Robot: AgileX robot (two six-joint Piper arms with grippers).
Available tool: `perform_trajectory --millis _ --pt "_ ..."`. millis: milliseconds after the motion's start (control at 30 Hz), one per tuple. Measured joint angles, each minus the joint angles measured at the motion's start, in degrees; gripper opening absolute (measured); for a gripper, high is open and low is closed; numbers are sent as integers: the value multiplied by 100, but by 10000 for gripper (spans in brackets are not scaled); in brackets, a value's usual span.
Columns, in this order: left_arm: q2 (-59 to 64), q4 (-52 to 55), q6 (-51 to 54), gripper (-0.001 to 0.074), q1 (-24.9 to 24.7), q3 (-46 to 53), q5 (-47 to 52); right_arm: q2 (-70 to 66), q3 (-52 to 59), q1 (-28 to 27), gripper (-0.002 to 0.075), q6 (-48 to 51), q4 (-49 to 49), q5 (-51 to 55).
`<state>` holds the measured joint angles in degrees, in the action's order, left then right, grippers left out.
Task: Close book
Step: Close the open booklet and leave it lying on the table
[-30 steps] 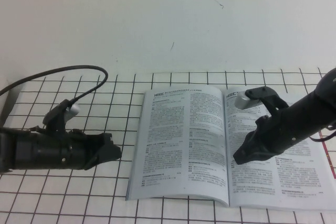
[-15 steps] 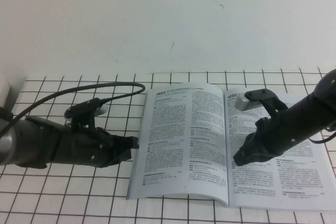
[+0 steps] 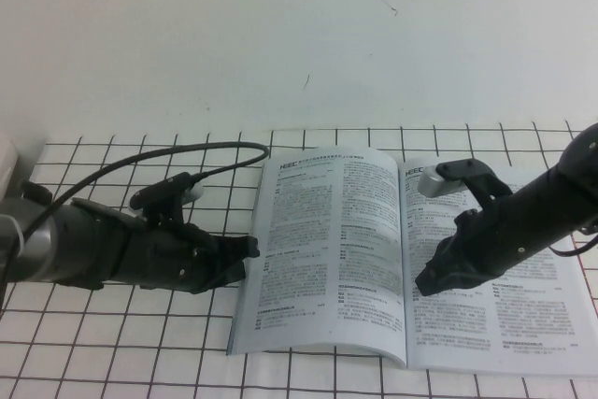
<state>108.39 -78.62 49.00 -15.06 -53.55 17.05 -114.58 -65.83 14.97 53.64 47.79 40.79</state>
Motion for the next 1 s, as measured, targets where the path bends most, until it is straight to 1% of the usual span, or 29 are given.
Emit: perform_trajectory --millis 133,267,467,667,800,1000 --pt "83 -77 -3 -4 0 -54 153 -3 0 0 -3 -3 -3 -13" --pt "144 -420 339 -4 0 -112 352 -12 0 0 -3 -13 -14 -27" --pt "264 -940 749 -4 -35 -466 1032 -24 0 0 -3 -16 -89 -85" --pt "264 -1035 733 -4 -381 -927 1252 15 0 0 -3 -16 -98 -88" --pt "264 -1047 730 -4 -675 -1158 1323 349 0 -13 -3 -63 -131 -101" --pt "264 -1056 645 -4 -1002 -1380 1407 1409 -266 -432 -3 -352 -239 107"
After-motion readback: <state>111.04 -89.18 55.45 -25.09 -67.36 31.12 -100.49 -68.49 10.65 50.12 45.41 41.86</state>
